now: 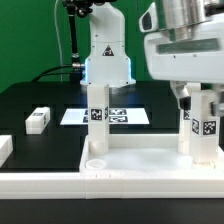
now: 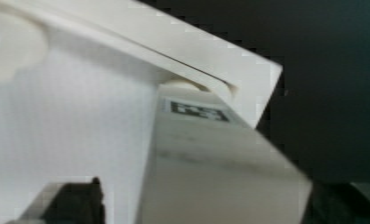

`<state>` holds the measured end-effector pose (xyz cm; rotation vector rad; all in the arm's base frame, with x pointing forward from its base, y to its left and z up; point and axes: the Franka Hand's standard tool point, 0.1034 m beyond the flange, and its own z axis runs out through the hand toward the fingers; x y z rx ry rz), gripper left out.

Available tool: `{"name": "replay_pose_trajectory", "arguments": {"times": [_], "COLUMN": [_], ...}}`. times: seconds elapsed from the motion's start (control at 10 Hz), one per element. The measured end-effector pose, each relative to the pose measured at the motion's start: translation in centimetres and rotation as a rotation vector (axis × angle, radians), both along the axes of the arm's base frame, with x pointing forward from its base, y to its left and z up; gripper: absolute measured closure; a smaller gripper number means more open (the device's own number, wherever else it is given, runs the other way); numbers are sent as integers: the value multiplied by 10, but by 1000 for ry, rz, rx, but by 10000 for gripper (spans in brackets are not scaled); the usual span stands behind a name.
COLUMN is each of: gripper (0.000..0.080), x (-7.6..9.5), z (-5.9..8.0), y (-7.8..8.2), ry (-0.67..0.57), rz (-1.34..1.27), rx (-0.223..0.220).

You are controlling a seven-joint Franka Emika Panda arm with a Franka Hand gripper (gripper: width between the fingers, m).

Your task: Assemble desk

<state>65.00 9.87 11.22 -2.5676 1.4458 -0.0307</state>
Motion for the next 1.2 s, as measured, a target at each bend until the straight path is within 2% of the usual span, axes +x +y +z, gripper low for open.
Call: {"name": "replay_pose_trajectory", "arguments": {"times": [0.1, 0.4, 0.6, 0.7, 0.8, 0.9, 1.1, 1.2], "gripper": [165, 151, 151, 151, 151, 151, 410, 410], "x": [1, -1, -7, -6, -8, -3, -4, -3], "z": [-1, -2, -1, 2, 0, 0, -1, -1], "y": [7, 7, 7, 7, 9, 10, 8, 7], "ry": [-36, -61, -43, -19, 23, 16, 24, 39], "rz": [270, 496, 865, 1100, 1281, 1236, 1209, 1131], "rx": [-20, -40, -90, -88, -65, -73, -76, -79]}}
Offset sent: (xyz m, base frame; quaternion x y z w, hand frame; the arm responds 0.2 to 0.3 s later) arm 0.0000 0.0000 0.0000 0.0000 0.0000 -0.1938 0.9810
